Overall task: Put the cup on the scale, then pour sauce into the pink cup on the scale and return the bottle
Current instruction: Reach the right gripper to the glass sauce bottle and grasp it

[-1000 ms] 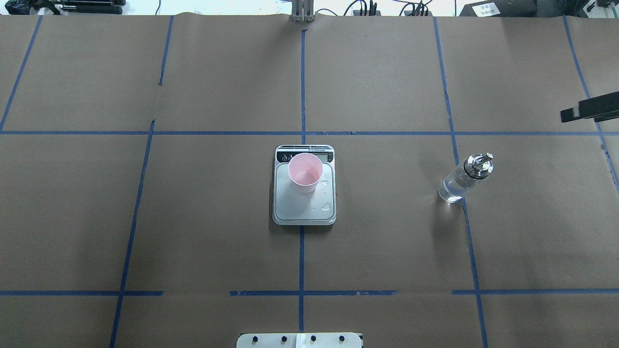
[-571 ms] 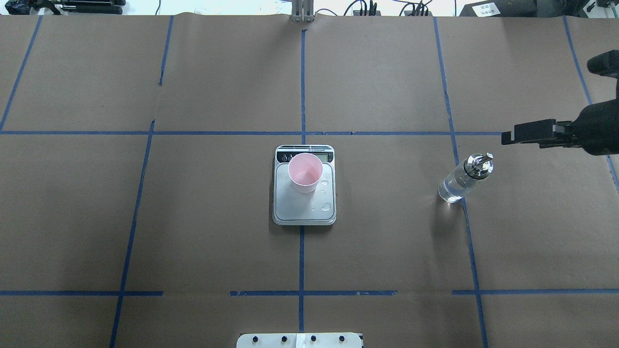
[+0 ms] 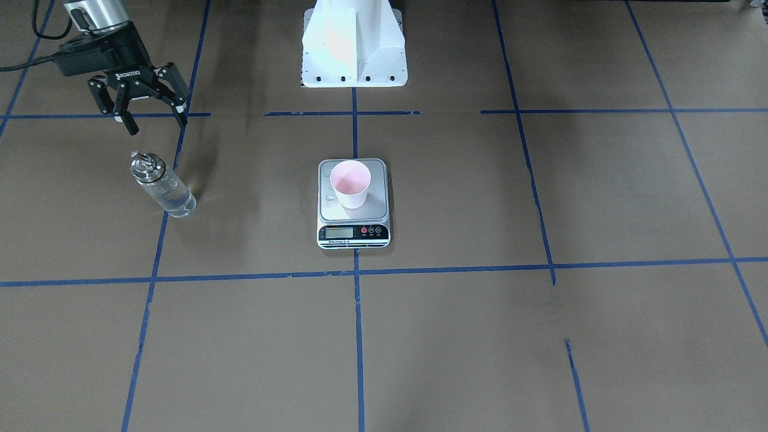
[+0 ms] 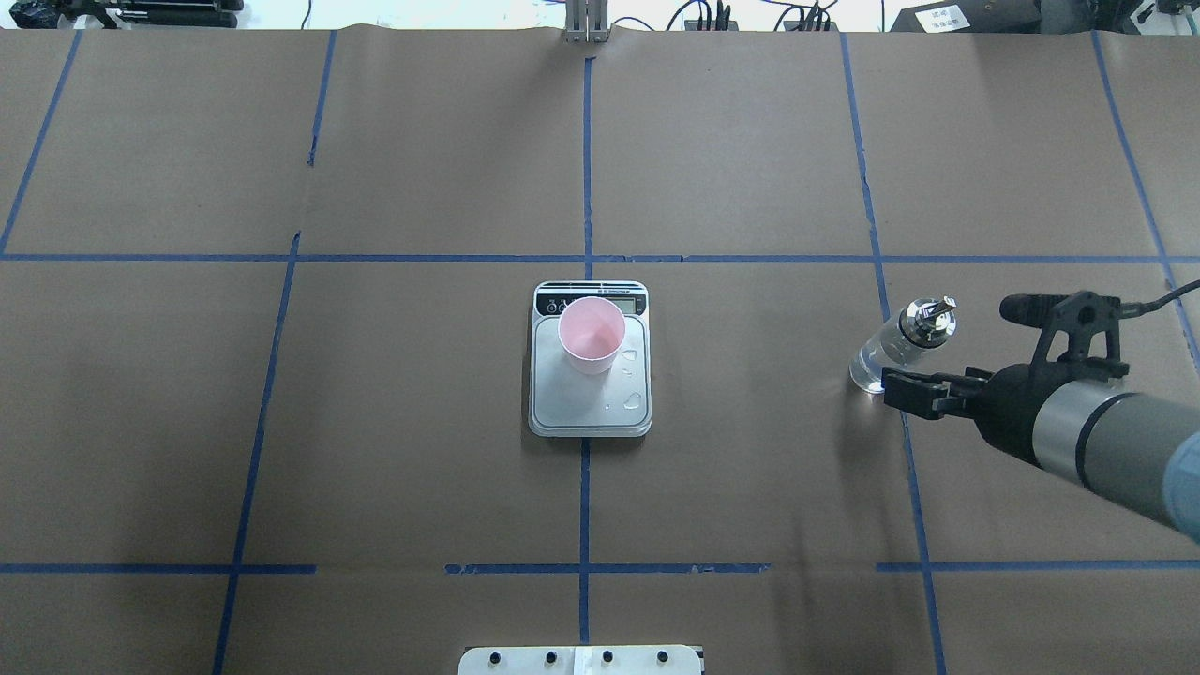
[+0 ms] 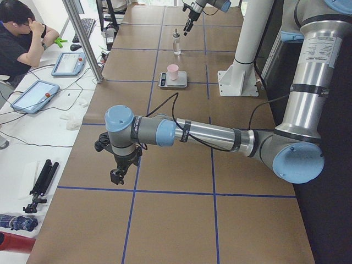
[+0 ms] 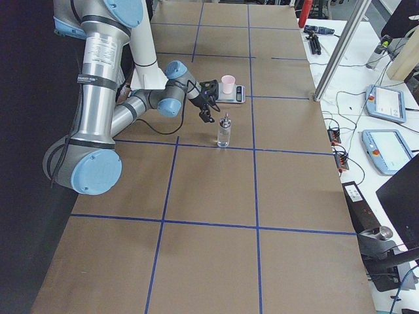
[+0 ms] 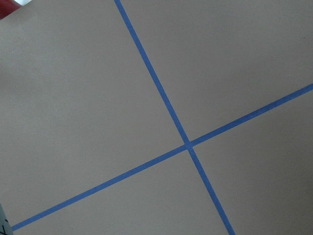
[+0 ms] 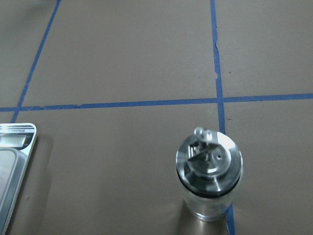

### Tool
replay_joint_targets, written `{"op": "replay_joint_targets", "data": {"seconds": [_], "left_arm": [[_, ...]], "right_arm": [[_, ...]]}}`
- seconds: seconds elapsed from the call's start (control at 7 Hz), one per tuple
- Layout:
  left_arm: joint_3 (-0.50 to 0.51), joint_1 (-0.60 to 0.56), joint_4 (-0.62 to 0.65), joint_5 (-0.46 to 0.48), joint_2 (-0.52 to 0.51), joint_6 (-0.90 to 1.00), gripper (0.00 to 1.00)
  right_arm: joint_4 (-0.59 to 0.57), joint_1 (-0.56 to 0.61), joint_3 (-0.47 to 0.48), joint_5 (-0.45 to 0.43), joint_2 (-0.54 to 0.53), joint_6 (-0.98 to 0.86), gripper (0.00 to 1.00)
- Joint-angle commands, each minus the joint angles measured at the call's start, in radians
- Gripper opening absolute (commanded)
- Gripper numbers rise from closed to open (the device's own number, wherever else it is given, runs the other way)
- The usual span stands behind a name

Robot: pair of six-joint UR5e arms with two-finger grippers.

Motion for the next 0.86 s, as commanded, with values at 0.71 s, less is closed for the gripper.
{"op": "replay_joint_targets", "data": {"seconds": [0.71], "left_arm": [[0.012, 0.001, 0.000, -0.019, 0.000, -0.062, 1.00]], "right_arm": [[0.238, -0.150, -0.352, -0.430, 0.093, 0.011, 1.00]]}}
